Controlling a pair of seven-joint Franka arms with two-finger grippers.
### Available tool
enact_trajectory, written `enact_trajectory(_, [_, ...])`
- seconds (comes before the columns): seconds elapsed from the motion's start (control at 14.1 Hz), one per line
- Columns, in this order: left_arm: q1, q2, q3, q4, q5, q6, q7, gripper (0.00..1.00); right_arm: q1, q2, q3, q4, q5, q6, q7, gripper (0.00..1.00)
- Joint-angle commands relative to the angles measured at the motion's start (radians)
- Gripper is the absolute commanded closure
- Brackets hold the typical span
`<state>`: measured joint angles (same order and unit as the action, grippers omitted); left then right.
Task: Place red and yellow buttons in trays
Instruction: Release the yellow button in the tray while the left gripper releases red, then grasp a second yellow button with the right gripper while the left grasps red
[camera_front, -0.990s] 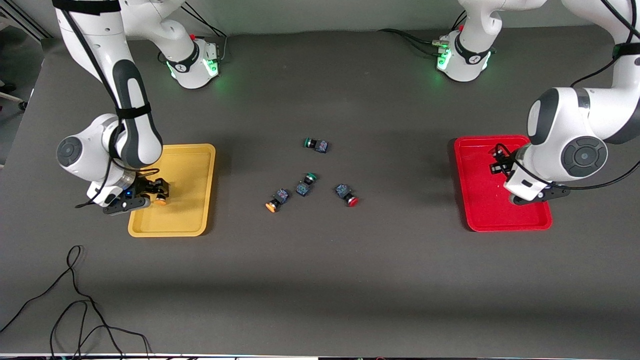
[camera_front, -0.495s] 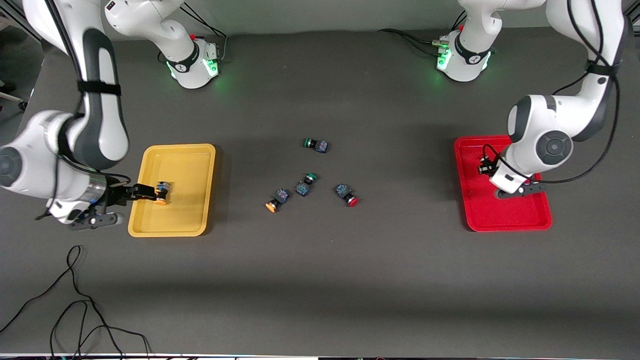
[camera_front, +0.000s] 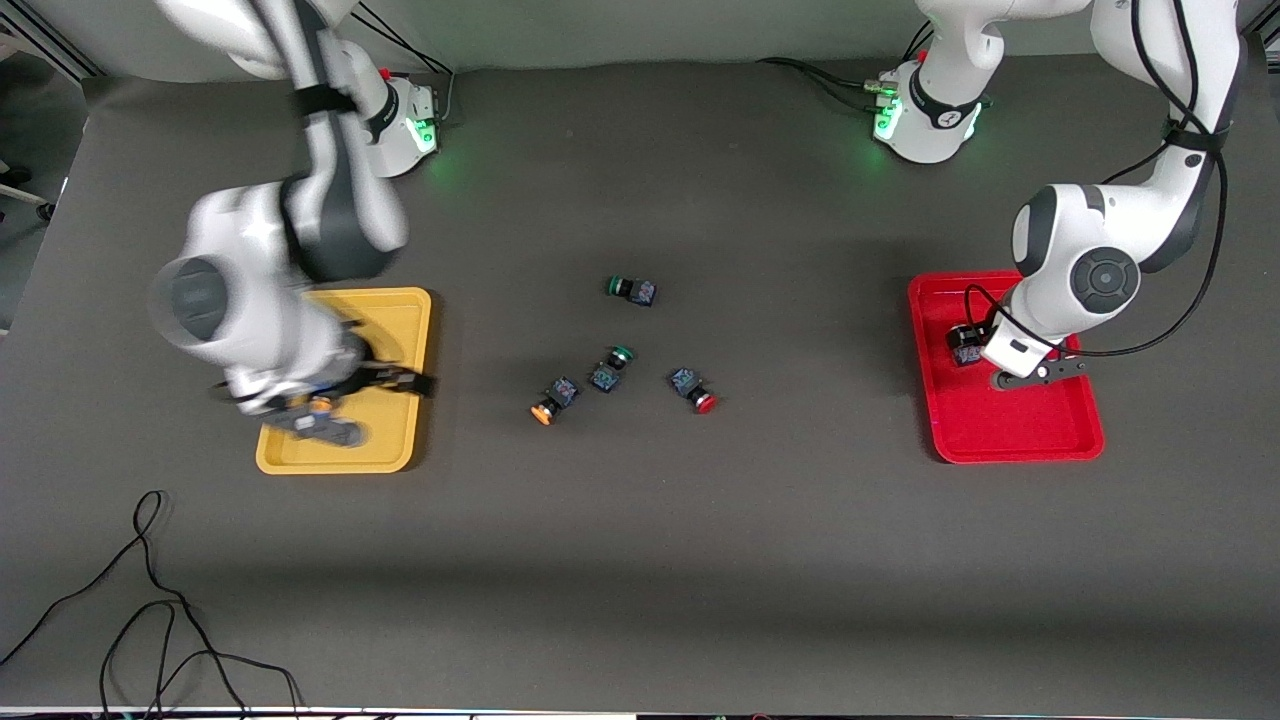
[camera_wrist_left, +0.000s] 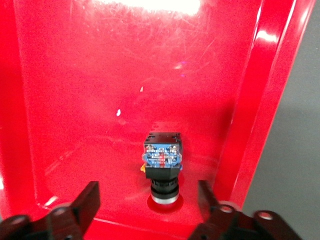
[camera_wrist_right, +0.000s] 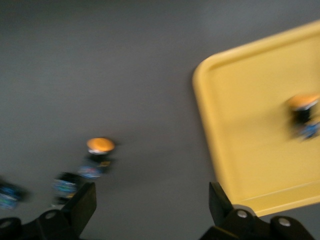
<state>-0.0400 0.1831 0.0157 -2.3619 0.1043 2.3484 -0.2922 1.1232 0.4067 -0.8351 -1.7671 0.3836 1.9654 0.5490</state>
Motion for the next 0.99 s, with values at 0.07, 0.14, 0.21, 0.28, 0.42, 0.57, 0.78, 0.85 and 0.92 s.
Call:
enact_trajectory(0.07, [-0.017,-0.045,-0.037,0.122,-0.006,-0.197,-0.007,0.0,0.136,0.136,0.011,0.011,0.13,0.15,0.297,0.0])
enact_trajectory(0.14, [-0.033,-0.037,-0.042,0.166,-0.014,-0.242,-0.01,0.0,0.153,0.174,0.017,0.006,0.158,0.196,0.328,0.0])
enact_trajectory(0.21, [-0.053,-0.03,-0.042,0.205,-0.056,-0.271,-0.01,0.0,0.165,0.214,0.025,0.0,0.187,0.24,0.354,0.0])
enact_trajectory(0.28, [-0.061,-0.014,-0.042,0.243,-0.113,-0.3,-0.012,0.0,0.173,0.254,0.036,-0.008,0.207,0.286,0.358,0.0])
enact_trajectory(0.42, [-0.11,0.037,-0.048,0.349,-0.158,-0.351,-0.031,0.0,0.172,0.314,0.053,-0.041,0.237,0.392,0.358,0.0])
enact_trajectory(0.57, [-0.176,0.145,-0.049,0.508,-0.158,-0.414,-0.198,0.0,0.17,0.351,0.095,-0.075,0.276,0.495,0.356,0.0])
enact_trajectory(0.78, [-0.296,0.332,-0.059,0.749,-0.198,-0.446,-0.539,0.0,0.162,0.383,0.103,-0.075,0.316,0.521,0.342,0.0])
enact_trajectory(0.85, [-0.331,0.389,-0.072,0.813,-0.215,-0.446,-0.649,0.0,0.164,0.383,0.105,-0.075,0.317,0.521,0.342,0.0])
enact_trajectory(0.92, [-0.366,0.435,-0.091,0.854,-0.215,-0.44,-0.758,0.0,0.158,0.385,0.116,-0.075,0.317,0.523,0.342,0.0])
